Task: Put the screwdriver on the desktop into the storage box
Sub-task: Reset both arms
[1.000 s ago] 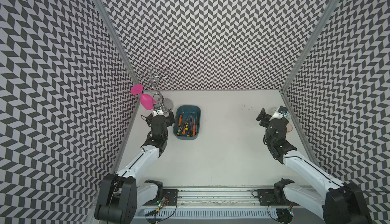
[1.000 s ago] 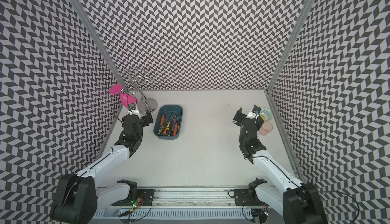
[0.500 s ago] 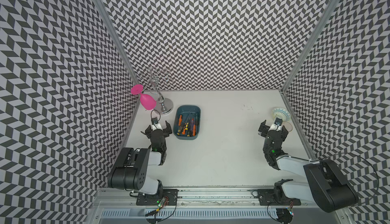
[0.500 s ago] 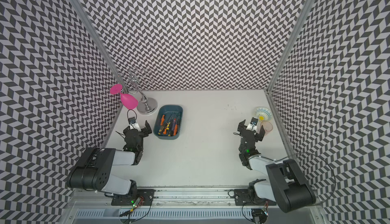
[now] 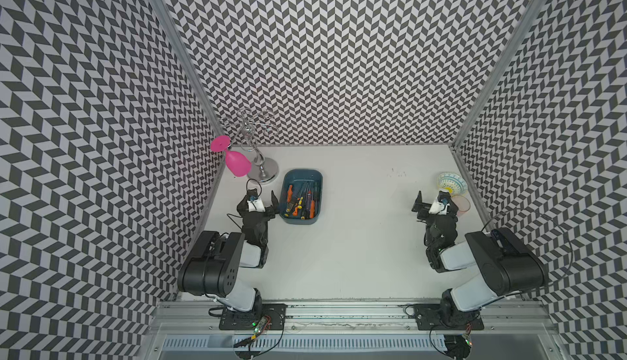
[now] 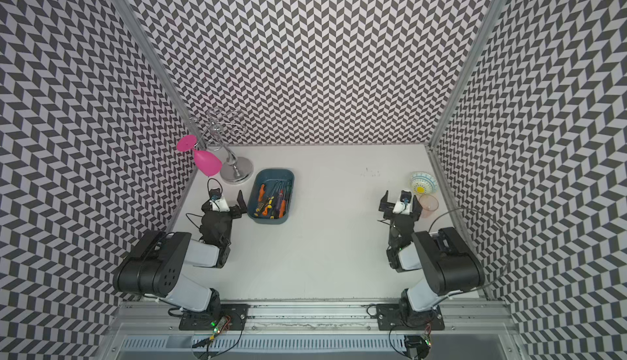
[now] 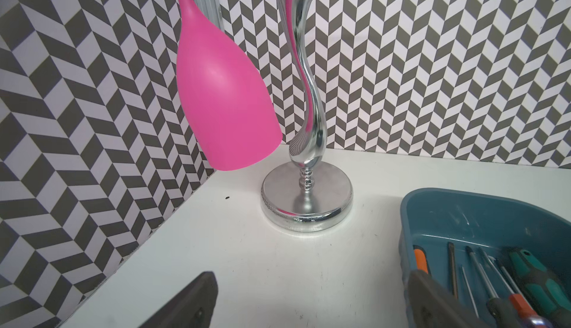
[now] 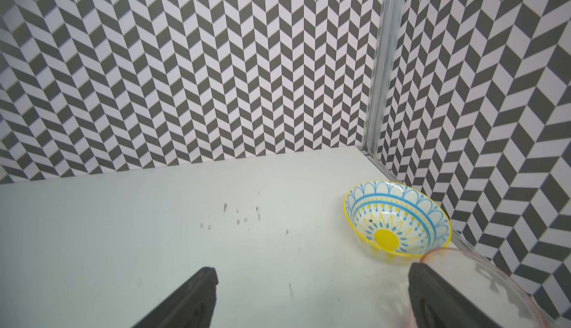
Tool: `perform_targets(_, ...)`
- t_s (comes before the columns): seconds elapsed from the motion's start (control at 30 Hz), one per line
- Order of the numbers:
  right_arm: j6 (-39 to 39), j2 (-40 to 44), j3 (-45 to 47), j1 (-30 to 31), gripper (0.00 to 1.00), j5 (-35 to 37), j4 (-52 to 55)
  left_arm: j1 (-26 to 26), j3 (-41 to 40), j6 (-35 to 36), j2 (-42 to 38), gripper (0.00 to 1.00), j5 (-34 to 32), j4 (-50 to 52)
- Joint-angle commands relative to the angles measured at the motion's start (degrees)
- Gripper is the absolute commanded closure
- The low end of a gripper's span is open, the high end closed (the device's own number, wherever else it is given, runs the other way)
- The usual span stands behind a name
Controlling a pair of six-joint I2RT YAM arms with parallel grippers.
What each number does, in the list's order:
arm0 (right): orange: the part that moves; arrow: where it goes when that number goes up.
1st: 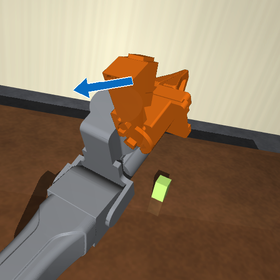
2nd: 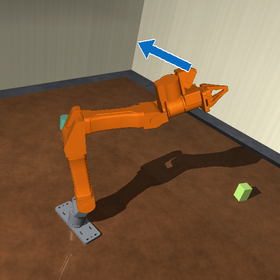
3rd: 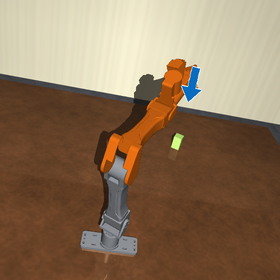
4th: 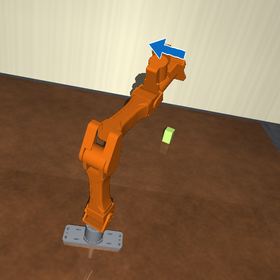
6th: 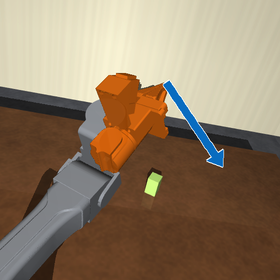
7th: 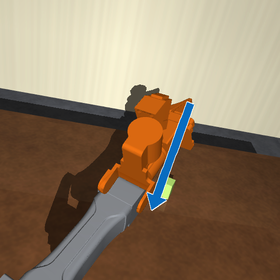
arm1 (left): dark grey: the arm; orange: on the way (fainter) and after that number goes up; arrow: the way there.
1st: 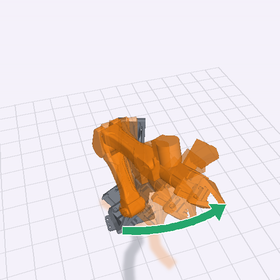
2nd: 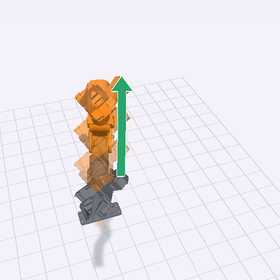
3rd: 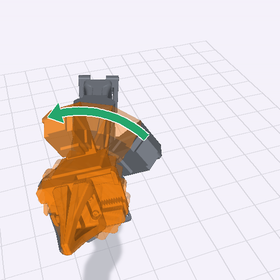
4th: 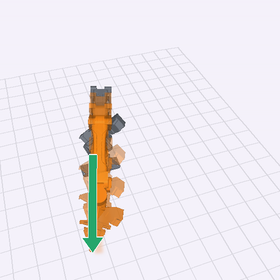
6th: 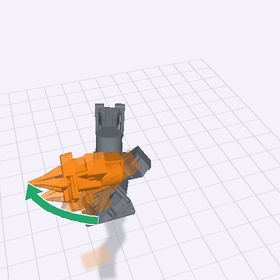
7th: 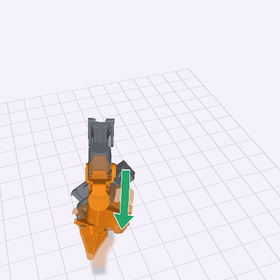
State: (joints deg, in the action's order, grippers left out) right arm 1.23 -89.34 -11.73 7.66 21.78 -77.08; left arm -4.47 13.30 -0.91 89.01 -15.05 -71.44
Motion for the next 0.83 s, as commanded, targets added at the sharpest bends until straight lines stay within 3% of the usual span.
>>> perform_targets(0.0,-0.86,0.31,0.17,-0.54,0.01,-2.58,-0.84,0.19,0.26,0.43,-0.54,0.0,0.9,-1.34)
perform_targets(0.1,-0.31,-1.51,1.37,-0.49,0.01,-2.24,-6.73,0.16,0.21,0.49,-0.49,0.0,0.9,-1.45)
perform_targets(0.2,-0.78,-0.4,0.31,-0.47,0.01,-2.19,-2.58,0.18,0.32,0.42,-0.42,0.0,0.9,-1.33)
perform_targets(0.8,-0.63,-1.19,0.92,-0.46,0.01,-2.18,-4.96,1.72,0.98,-0.19,-0.56,0.0,4.68,0.31)
